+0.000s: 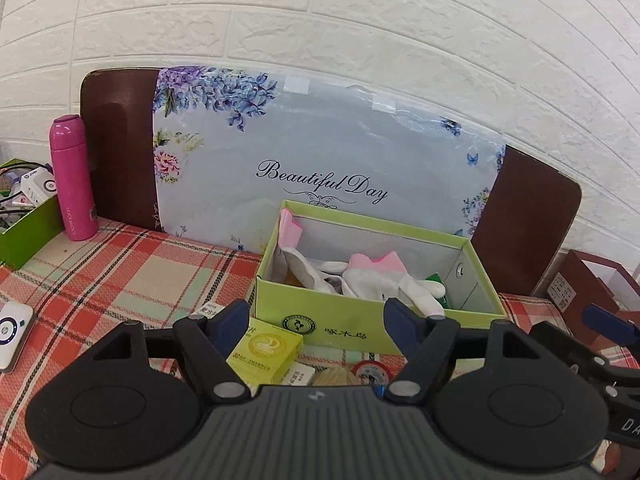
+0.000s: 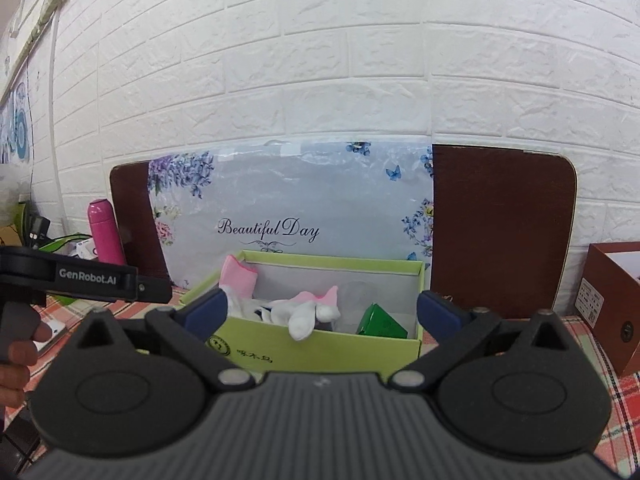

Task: Organize objects
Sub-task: 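Carry both gloves into the lime-green box and open both grippers, then grasp the blue container with the left gripper while the right grasps the steel wool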

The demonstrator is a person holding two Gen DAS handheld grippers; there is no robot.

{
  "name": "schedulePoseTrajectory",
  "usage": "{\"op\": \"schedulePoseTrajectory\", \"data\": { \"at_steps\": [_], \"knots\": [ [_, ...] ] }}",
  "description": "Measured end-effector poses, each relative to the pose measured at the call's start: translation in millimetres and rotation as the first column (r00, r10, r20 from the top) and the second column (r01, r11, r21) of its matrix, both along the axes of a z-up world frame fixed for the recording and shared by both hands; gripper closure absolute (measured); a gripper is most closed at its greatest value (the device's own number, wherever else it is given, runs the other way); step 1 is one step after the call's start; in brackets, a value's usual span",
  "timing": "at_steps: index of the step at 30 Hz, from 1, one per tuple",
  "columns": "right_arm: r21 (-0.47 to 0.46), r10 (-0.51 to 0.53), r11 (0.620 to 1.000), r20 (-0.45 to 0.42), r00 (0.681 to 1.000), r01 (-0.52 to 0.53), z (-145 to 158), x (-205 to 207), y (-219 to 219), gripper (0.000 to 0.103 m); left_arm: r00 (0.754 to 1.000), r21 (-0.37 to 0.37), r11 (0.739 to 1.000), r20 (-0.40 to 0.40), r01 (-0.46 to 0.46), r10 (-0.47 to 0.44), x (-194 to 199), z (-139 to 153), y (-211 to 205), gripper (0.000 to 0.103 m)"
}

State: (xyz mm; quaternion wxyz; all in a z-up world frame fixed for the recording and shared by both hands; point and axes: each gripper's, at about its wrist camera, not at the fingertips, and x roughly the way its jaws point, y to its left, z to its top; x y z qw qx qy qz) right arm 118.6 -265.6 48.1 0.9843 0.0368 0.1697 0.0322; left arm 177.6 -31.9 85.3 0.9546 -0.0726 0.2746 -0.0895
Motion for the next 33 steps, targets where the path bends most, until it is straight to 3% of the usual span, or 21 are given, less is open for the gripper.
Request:
{"op": "schedulePoseTrajectory", "data": {
  "at_steps": [7,14,24,33],
  "knots": [
    [0.002,0.020,1.000,-0.046,0.999,-0.020,-2.1,-46.7,-0.9,0.000,0.999,-0.047,0.998,-0.030,0.034,-0.035,-42.8,-16.7,7.3,0.025],
    [0.017,0.028,1.000,-0.125,0.992,-0.026,-37.0,-73.1,-1.0,0.000,0.993,-0.041,0.998,-0.107,0.044,-0.048,-65.6,-51.5,4.5,0.025],
    [0.037,0.025,0.999,-0.259,0.966,-0.016,-95.2,-61.5,2.0,0.001,0.980,-0.041,0.992,-0.152,0.120,-0.125,-62.5,-75.4,-16.7,0.025],
    [0.033,0.042,0.999,-0.319,0.947,-0.033,-118.8,-33.9,6.4,0.020,0.977,-0.044,0.987,-0.139,0.155,-0.160,-38.1,-77.7,-41.6,0.025]
  ]
}}
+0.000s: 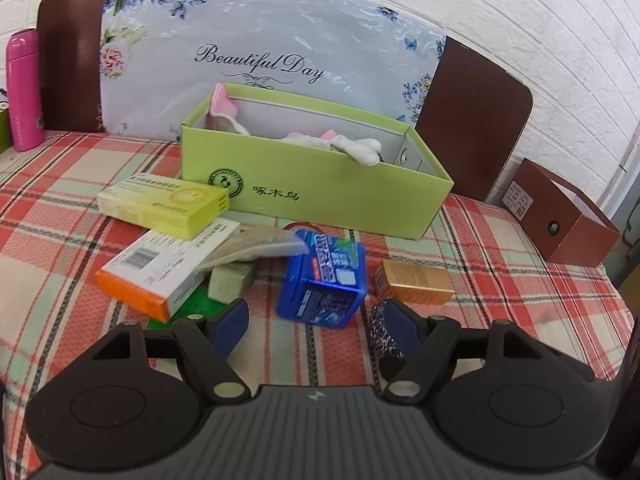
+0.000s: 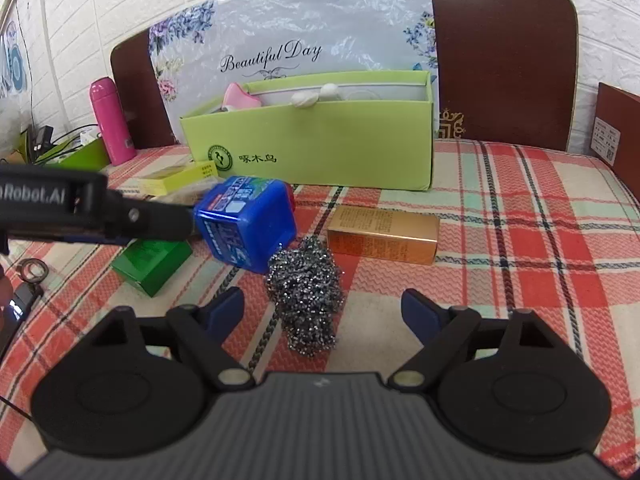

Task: Organize objects
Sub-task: 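Grasp the blue container with the left gripper while the right grasps the steel wool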

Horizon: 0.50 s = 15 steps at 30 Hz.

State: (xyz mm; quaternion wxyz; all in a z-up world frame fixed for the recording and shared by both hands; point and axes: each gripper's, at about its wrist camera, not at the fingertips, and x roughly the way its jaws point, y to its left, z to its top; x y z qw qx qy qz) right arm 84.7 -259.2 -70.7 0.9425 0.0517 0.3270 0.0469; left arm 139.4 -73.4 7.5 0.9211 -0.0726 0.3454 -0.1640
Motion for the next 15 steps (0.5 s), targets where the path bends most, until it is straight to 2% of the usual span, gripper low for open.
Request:
{"op": "schedulePoseTrajectory", "data": {
  "at_steps": [2,4,5,6,8,10,14,15],
  "knots": [
    [-0.003,0.000,1.000,0.001,1.000,0.000,-3.8,4.9,1.3,0.025,1.000,0.009,1.000,0.007,0.010,-0.010,6.6,-1.2,-6.3,0.025],
    [0.009,0.005,1.000,0.002,1.000,-0.005,-6.6,8.7,0.8,0.041,1.000,0.021,1.000,0.012,0.015,-0.016,13.7,-3.2,-12.4,0.025],
    [0.015,0.008,1.000,-0.004,1.000,-0.008,-7.6,10.0,0.2,0.054,1.000,0.025,1.000,0.011,0.015,-0.016,17.5,-4.3,-14.7,0.025],
    [0.026,0.016,1.000,-0.009,1.000,-0.016,-8.0,10.5,-0.5,0.062,1.000,0.026,1.000,0.009,0.016,-0.016,21.0,-5.5,-16.8,0.025],
    [0.036,0.030,0.999,-0.010,0.999,-0.030,-7.3,7.7,-0.8,0.063,1.000,0.023,1.000,0.006,0.018,-0.018,27.8,-8.0,-20.7,0.025],
    [0.004,0.036,0.999,-0.006,0.999,-0.036,-5.5,2.6,1.4,0.064,1.000,0.033,0.999,0.004,0.021,-0.021,34.9,-11.0,-26.3,0.025],
    [0.011,0.037,0.999,-0.014,0.999,-0.037,-2.1,-7.9,-1.8,0.064,1.000,0.089,0.996,-0.006,0.025,-0.025,49.8,-20.8,-37.4,0.025],
    [0.013,0.034,0.999,-0.017,0.999,-0.034,-1.8,-9.7,-2.8,0.064,0.999,0.099,0.995,-0.014,0.031,-0.030,52.5,-23.7,-38.5,0.028]
  ]
}}
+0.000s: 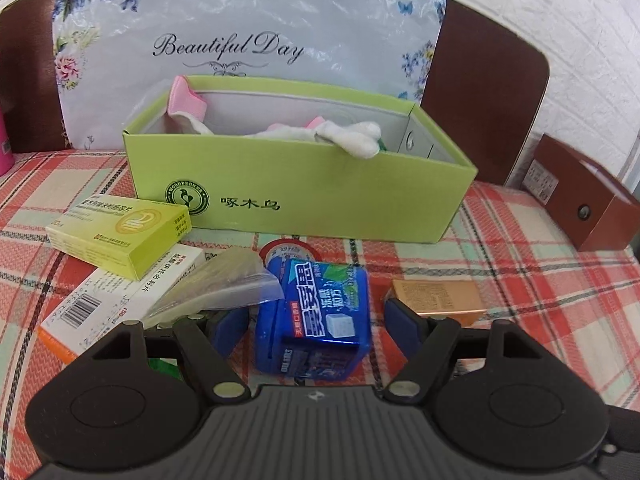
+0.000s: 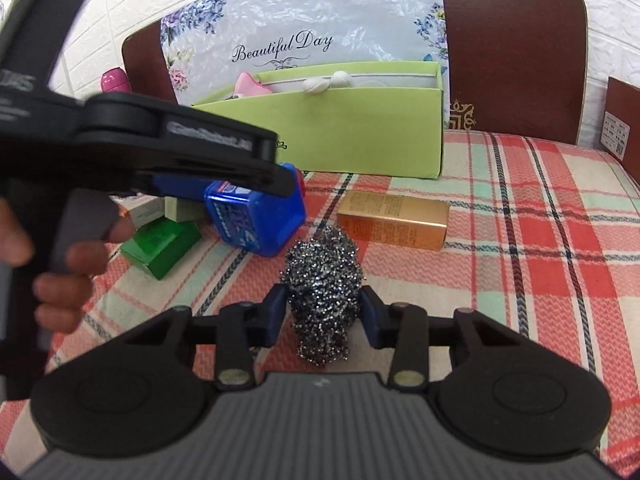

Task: Organize objects
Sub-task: 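Grasp the blue container with the left gripper while the right grasps the steel wool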

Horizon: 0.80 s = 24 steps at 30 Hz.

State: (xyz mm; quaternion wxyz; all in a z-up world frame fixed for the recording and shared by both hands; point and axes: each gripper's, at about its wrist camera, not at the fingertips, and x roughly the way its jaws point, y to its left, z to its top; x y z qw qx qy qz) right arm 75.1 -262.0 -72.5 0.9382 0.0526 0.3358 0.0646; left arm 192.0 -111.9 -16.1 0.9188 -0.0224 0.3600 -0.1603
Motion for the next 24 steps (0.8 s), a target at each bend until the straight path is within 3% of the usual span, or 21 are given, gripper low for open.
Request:
{"op": "schedulePoseTrajectory", "data": {
  "at_steps": [2,10,16,19,21,24],
  "knots": [
    [0.006,-0.001,1.000,-0.003,1.000,0.001,0.4,-2.5,-2.0,0.064,1.000,-0.001,1.000,-0.014,0.015,-0.015,2.7,-4.8,1.7,0.039],
    [0.017,-0.012,1.000,-0.013,1.000,0.012,-1.7,-0.6,-3.9,0.061,0.998,-0.004,0.998,-0.030,0.064,-0.064,-30.4,-3.1,22.5,0.039],
    [0.021,-0.033,0.999,-0.030,0.999,0.033,-5.5,2.5,-5.0,0.058,0.999,-0.012,1.000,-0.033,0.017,-0.018,-34.8,-5.6,29.6,0.035],
    [0.020,-0.033,0.999,-0.027,0.999,0.033,-5.0,1.7,-4.9,0.058,0.999,-0.017,1.000,-0.038,0.024,-0.025,-35.0,-5.0,30.2,0.040],
    [0.017,-0.034,0.999,-0.032,0.999,0.035,-4.8,1.3,-5.1,0.067,0.999,-0.013,0.999,-0.036,0.029,-0.029,-38.5,-2.6,31.2,0.040],
    [0.018,-0.031,0.999,-0.026,0.999,0.031,-1.6,-0.6,-5.1,0.069,0.999,-0.036,0.998,-0.030,0.043,-0.044,-43.5,5.1,35.3,0.040]
  ]
}}
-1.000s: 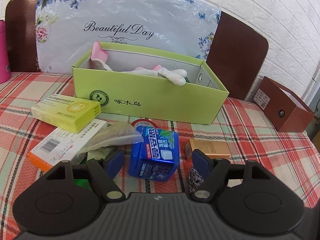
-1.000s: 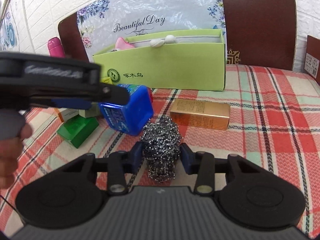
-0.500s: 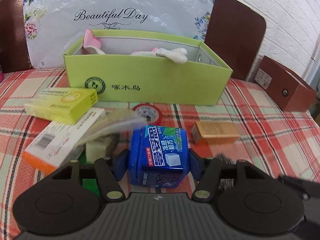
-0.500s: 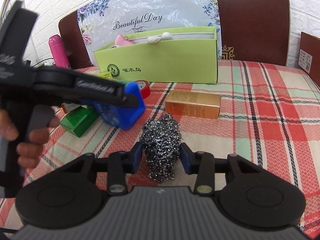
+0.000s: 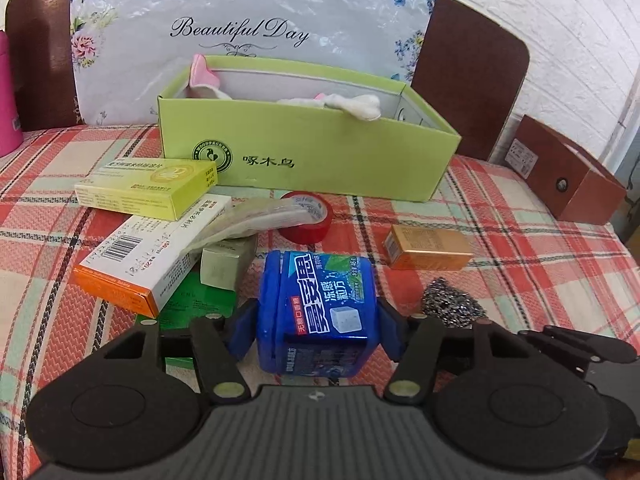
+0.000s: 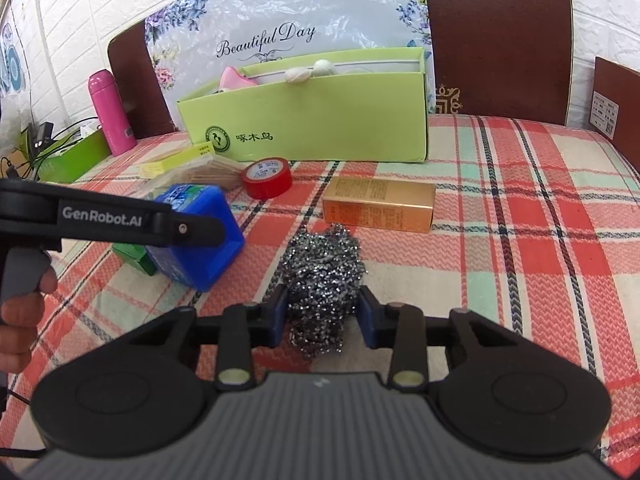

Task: Organize objects
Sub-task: 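Grasp the blue container with the left gripper while the right grasps the steel wool, then place the blue container and steel wool into the lime-green box, releasing both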

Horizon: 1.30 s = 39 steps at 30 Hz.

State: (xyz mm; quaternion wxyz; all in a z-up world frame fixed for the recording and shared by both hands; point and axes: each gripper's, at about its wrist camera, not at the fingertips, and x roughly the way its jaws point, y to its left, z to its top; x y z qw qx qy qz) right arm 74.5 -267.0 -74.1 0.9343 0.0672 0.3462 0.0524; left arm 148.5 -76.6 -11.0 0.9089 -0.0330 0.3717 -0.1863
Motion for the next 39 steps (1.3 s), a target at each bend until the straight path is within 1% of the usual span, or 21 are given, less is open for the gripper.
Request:
{"op": "schedulePoseTrajectory", "data": {
  "at_steps": [4,7,11,15,19,22,25,28,33,36,37,38,39],
  "knots": [
    [-0.005,-0.001,1.000,0.042,0.999,0.001,12.3,-3.0,0.3,0.069,0.999,-0.030,0.999,0.047,0.026,-0.024,-5.5,23.0,2.0,0.040],
    [-0.007,-0.005,1.000,0.099,0.995,0.006,28.6,-3.3,-1.7,0.069,0.994,-0.044,0.998,0.100,0.037,-0.032,-6.2,45.5,2.2,0.040],
    [-0.011,-0.016,1.000,0.183,0.983,0.018,54.6,1.8,-6.1,0.069,0.986,-0.068,0.997,0.167,0.025,-0.013,1.2,75.2,5.5,0.040],
    [-0.014,-0.036,0.999,0.254,0.967,0.041,79.6,16.1,-11.9,0.069,0.974,-0.047,0.999,0.225,-0.021,0.031,18.2,95.3,3.5,0.040],
    [-0.012,-0.051,0.998,0.300,0.953,0.057,95.6,38.9,-16.5,0.069,0.963,0.002,0.997,0.262,-0.073,0.070,47.5,104.8,-2.5,0.041],
    [-0.012,-0.053,0.998,0.317,0.947,0.060,101.3,63.4,-17.3,0.069,0.956,0.036,0.993,0.278,-0.108,0.094,74.0,104.9,-6.9,0.042],
    [-0.025,-0.056,0.997,0.332,0.942,0.068,101.7,91.3,-15.6,0.069,0.958,0.055,0.989,0.263,-0.136,0.117,101.7,98.5,-9.2,0.042],
    [-0.039,-0.065,0.996,0.327,0.943,0.082,96.0,117.0,-14.9,0.069,0.958,0.071,0.984,0.249,-0.162,0.140,124.6,90.2,-10.0,0.042],
    [-0.048,-0.070,0.995,0.303,0.950,0.089,80.7,148.0,-13.1,0.069,0.959,0.063,0.983,0.236,-0.175,0.156,150.6,80.3,-6.9,0.042],
    [-0.048,-0.074,0.995,0.297,0.952,0.092,73.1,160.8,-11.7,0.069,0.957,0.052,0.985,0.247,-0.167,0.150,161.1,74.9,-4.4,0.042],
    [-0.049,-0.073,0.995,0.294,0.953,0.092,70.3,165.2,-10.6,0.067,0.955,0.038,0.987,0.260,-0.158,0.143,163.0,72.4,-3.2,0.040],
    [-0.053,-0.068,0.995,0.291,0.954,0.087,67.0,169.8,-9.8,0.063,0.953,0.025,0.989,0.273,-0.145,0.132,164.5,69.4,-2.1,0.027],
    [-0.058,-0.056,0.996,0.282,0.958,0.075,63.2,174.5,-9.0,0.045,0.954,0.029,0.989,0.271,-0.142,0.129,166.0,66.9,-1.8,0.018]
  ]
}}
